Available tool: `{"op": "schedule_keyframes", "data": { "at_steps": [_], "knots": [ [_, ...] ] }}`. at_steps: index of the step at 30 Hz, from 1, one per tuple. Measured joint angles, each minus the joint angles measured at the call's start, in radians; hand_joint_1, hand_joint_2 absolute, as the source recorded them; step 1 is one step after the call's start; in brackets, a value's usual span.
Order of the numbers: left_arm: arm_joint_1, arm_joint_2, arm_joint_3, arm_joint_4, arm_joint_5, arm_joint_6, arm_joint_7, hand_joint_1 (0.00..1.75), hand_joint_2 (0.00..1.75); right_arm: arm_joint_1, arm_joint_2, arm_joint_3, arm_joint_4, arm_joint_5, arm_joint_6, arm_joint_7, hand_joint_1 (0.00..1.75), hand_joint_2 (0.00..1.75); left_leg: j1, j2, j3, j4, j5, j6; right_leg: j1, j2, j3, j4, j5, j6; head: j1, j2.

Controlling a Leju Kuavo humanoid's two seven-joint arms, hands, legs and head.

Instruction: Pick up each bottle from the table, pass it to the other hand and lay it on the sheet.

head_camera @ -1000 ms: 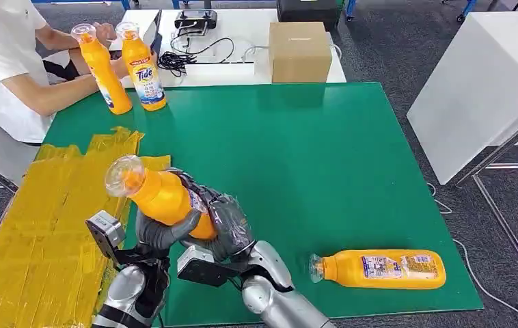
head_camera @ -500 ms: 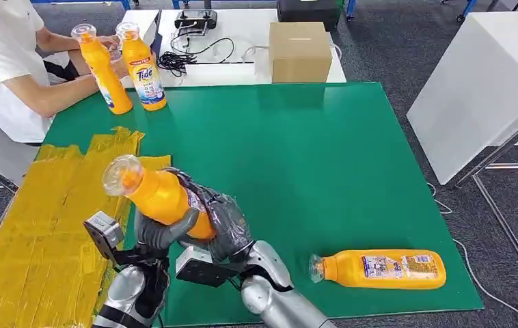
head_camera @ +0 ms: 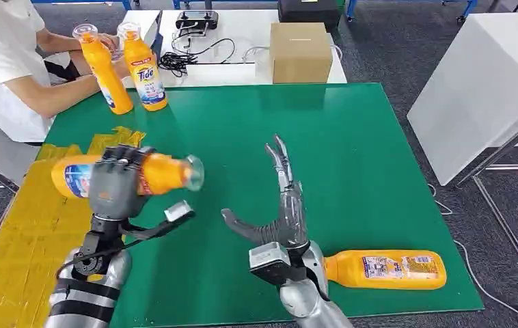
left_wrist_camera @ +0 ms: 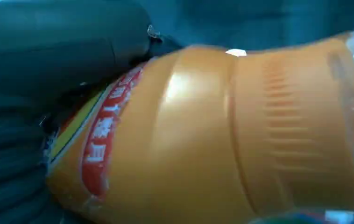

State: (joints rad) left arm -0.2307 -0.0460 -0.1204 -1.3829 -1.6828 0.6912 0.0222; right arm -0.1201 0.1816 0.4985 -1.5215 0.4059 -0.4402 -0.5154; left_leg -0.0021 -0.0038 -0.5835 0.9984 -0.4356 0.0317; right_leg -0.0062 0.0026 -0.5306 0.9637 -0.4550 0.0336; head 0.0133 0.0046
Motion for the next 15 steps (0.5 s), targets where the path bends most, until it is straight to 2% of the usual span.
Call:
{"op": "schedule_keyframes", "data": {
  "at_steps": [1, 3, 5, 7, 9, 11, 15],
  "knots": [
    [-0.01, 0.027, -0.022, 0.01, 0.005, 0.0, 0.094, 1.75, 1.75, 0.014, -0.003, -0.012, -0.026, 0.0, 0.0, -0.003, 0.0, 1.75, 0.001, 0.002, 0.0, 0.0, 0.0, 0.0, 0.001, 0.003, -0.002, 0.0, 0.0, 0.0, -0.001, 0.0],
    [-0.072, 0.114, -0.123, 0.066, 0.022, 0.002, 0.372, 1.75, 1.75, 0.03, -0.014, -0.038, -0.066, -0.004, -0.008, -0.009, 0.0, 1.75, 0.002, 0.002, -0.001, 0.0, 0.001, -0.001, 0.002, 0.003, -0.002, 0.0, 0.0, 0.0, 0.0, 0.0],
    [-0.143, 0.198, -0.265, 0.147, 0.079, 0.003, 0.54, 1.75, 1.75, 0.033, -0.022, -0.047, -0.088, -0.011, -0.016, -0.014, 0.0, 1.75, 0.003, 0.0, -0.001, 0.0, 0.001, -0.001, 0.002, 0.002, -0.001, 0.0, 0.0, 0.0, -0.002, 0.0],
    [-0.219, 0.256, -0.4, 0.287, 0.1, 0.006, 0.538, 1.75, 1.75, 0.045, -0.027, -0.062, -0.114, -0.035, -0.017, -0.016, 0.0, 1.75, 0.003, -0.005, 0.0, 0.0, 0.002, -0.002, 0.003, -0.004, 0.003, 0.0, 0.0, 0.0, 0.0, 0.0],
    [-0.235, 0.282, -0.474, 0.416, 0.111, 0.005, 0.464, 1.75, 1.75, 0.048, -0.034, -0.076, -0.134, -0.061, -0.014, -0.018, 0.0, 1.75, 0.004, -0.001, 0.0, 0.0, 0.002, -0.003, 0.003, -0.001, 0.001, 0.001, 0.0, 0.0, -0.002, 0.0],
    [-0.262, 0.282, -0.475, 0.525, 0.112, -0.003, 0.406, 1.75, 1.75, 0.052, -0.04, -0.087, -0.145, -0.068, -0.006, -0.021, 0.0, 1.75, 0.004, 0.001, -0.002, 0.0, 0.002, -0.003, 0.004, 0.003, -0.002, 0.001, 0.0, 0.0, 0.001, 0.0],
    [-0.328, 0.291, -0.479, 0.717, 0.116, -0.053, 0.303, 1.75, 1.75, 0.055, -0.049, -0.095, -0.151, -0.071, 0.005, -0.028, 0.0, 1.75, 0.004, -0.001, -0.002, 0.0, 0.002, -0.003, 0.003, 0.001, -0.001, 0.001, 0.0, 0.0, 0.001, 0.0]
  ]
}}
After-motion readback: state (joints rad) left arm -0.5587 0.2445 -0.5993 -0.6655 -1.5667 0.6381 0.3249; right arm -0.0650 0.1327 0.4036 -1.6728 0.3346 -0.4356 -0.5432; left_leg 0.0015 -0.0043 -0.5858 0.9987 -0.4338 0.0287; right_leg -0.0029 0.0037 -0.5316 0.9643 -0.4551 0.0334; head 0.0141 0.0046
